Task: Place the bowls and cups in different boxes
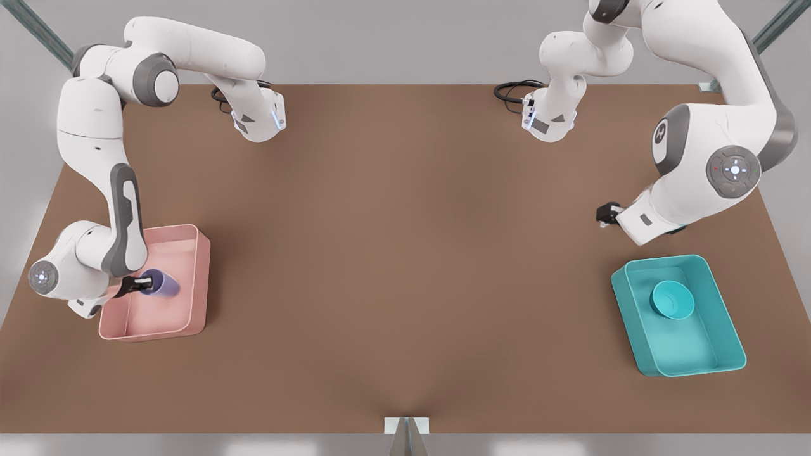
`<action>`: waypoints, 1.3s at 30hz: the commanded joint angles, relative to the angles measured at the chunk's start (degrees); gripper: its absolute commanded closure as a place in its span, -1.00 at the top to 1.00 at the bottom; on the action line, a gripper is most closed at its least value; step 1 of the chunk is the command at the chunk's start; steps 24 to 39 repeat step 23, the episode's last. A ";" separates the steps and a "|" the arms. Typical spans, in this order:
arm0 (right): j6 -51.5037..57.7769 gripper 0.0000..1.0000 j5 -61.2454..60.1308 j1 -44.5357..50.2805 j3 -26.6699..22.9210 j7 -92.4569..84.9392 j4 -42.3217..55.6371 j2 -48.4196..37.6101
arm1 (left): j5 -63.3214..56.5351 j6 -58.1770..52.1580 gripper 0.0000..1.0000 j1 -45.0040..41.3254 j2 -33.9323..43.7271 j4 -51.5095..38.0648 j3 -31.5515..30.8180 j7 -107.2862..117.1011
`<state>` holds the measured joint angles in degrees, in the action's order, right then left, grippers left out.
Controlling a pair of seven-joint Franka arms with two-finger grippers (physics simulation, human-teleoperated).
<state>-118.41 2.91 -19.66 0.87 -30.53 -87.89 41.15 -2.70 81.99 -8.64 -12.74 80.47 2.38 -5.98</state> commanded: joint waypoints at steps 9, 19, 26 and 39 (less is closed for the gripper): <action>3.54 1.00 0.08 -0.81 0.44 -10.17 -0.44 -2.74 | 0.24 -7.54 1.00 -0.24 0.79 -0.05 -0.18 5.27; 43.80 1.00 5.71 11.58 3.61 23.40 5.62 -29.37 | -0.11 -7.46 1.00 0.02 0.79 -0.14 -0.10 5.18; 47.31 1.00 5.88 12.99 6.33 31.49 6.68 -35.70 | -0.11 -7.28 1.00 0.02 0.88 -0.14 -0.10 5.18; 47.31 1.00 5.88 12.99 6.33 31.49 6.68 -35.70 | -0.11 -7.28 1.00 0.02 0.88 -0.14 -0.10 5.18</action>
